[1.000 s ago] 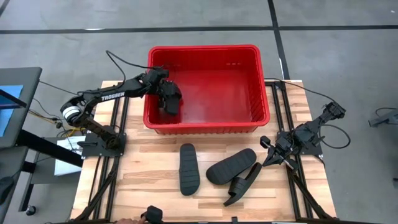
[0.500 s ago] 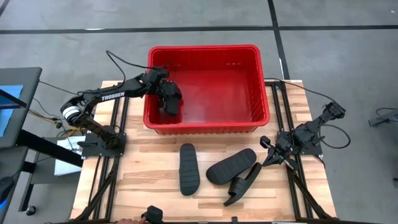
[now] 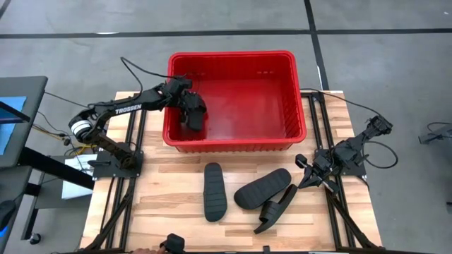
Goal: Pick and place slides into bin
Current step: Put the black slides into the red bin
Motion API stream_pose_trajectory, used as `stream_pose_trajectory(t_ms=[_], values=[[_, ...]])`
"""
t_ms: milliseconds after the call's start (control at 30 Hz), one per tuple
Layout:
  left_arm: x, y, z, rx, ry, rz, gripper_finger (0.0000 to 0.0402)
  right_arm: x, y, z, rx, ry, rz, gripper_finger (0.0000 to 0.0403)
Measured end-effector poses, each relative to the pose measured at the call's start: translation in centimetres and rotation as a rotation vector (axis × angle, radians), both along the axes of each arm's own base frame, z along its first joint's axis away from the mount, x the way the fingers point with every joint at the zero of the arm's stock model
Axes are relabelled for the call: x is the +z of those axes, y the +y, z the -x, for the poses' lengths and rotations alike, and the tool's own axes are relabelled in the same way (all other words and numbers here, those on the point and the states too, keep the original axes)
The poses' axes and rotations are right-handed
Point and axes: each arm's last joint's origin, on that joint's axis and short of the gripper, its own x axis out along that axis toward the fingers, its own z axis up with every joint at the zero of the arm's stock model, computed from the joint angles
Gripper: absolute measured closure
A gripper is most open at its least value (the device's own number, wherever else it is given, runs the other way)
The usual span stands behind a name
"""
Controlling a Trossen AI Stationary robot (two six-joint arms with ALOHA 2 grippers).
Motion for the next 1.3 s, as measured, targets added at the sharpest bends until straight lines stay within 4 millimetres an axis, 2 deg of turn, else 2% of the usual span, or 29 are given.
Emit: stream_pose_trajectory(t_ms=[467, 967, 1300], values=[[-0.04, -0.03, 0.02, 0.004, 0.002, 0.006, 0.0334, 0.0, 0.0, 0.0, 0.0, 0.0, 0.0, 0.0403], [0.03, 0.16, 0.08, 0.052, 0.027, -0.041, 0.0251, 0.01, 0.0, 0.0, 0.0, 0.0, 0.0, 0.0403], [0.33, 0.3, 0.09, 0.054, 0.05, -0.069, 0.023, 0.0, 0.0, 0.0, 0.0, 0.0, 0.0, 0.0403]])
